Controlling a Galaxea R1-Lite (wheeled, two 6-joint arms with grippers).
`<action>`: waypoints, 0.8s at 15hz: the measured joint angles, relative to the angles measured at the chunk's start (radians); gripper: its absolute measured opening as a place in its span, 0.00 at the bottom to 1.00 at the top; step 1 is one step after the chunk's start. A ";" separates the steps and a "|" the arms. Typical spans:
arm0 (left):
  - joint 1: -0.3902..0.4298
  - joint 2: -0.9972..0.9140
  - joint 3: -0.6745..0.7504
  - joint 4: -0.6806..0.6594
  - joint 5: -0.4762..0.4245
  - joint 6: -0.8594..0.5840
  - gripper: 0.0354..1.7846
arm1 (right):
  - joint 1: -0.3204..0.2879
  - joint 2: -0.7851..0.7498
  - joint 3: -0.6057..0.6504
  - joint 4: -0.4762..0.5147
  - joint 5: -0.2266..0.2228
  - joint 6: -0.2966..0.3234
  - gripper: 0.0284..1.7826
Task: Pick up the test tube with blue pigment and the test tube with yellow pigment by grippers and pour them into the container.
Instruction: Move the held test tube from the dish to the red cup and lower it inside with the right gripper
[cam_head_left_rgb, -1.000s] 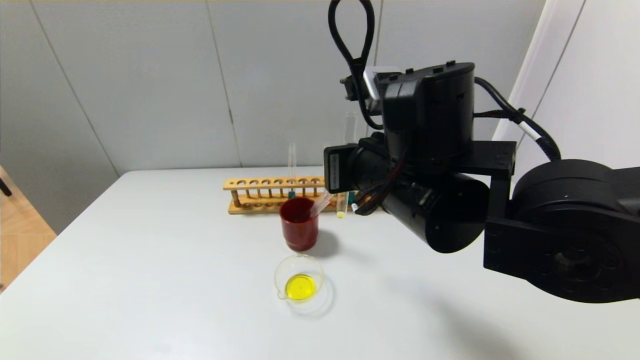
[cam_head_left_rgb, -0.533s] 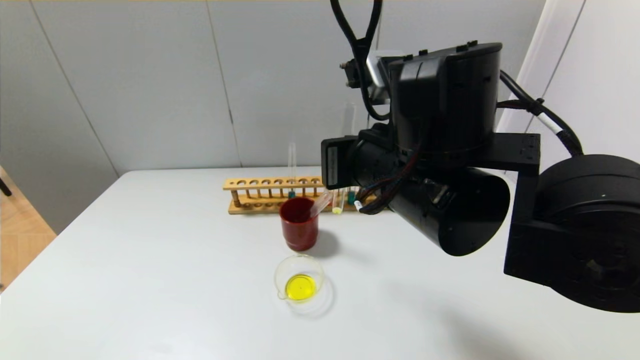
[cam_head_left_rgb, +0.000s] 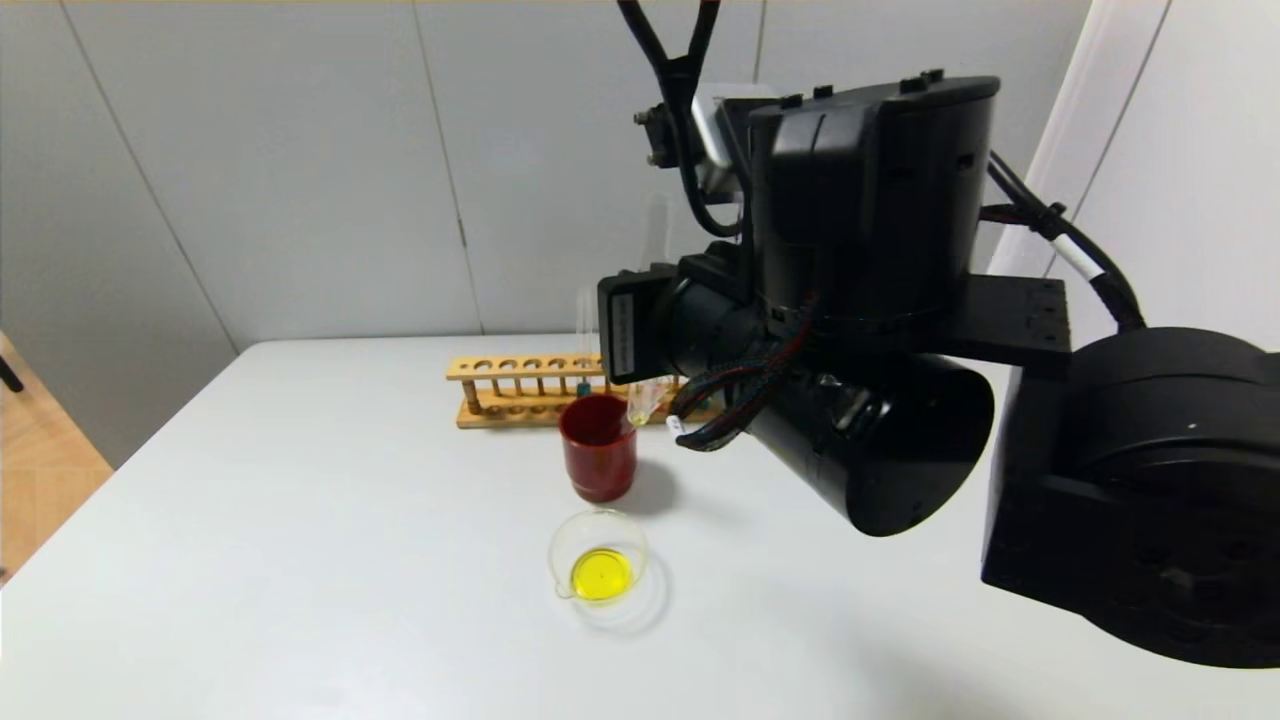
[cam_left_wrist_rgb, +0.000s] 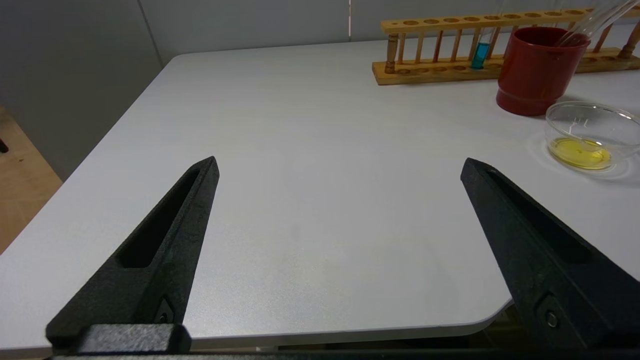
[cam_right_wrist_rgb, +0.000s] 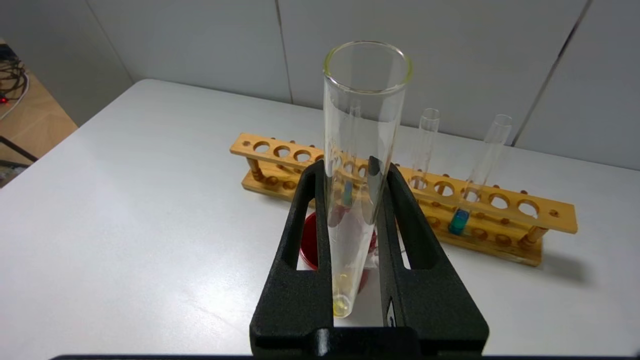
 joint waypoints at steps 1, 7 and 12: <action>0.000 0.000 0.000 0.000 0.000 0.000 0.96 | 0.001 0.009 -0.009 0.000 0.000 0.000 0.14; 0.000 0.000 0.000 0.000 0.000 0.000 0.96 | -0.007 0.116 -0.128 0.002 -0.001 -0.013 0.14; 0.000 0.000 0.000 0.000 0.000 0.000 0.96 | -0.023 0.199 -0.203 0.001 -0.001 -0.056 0.14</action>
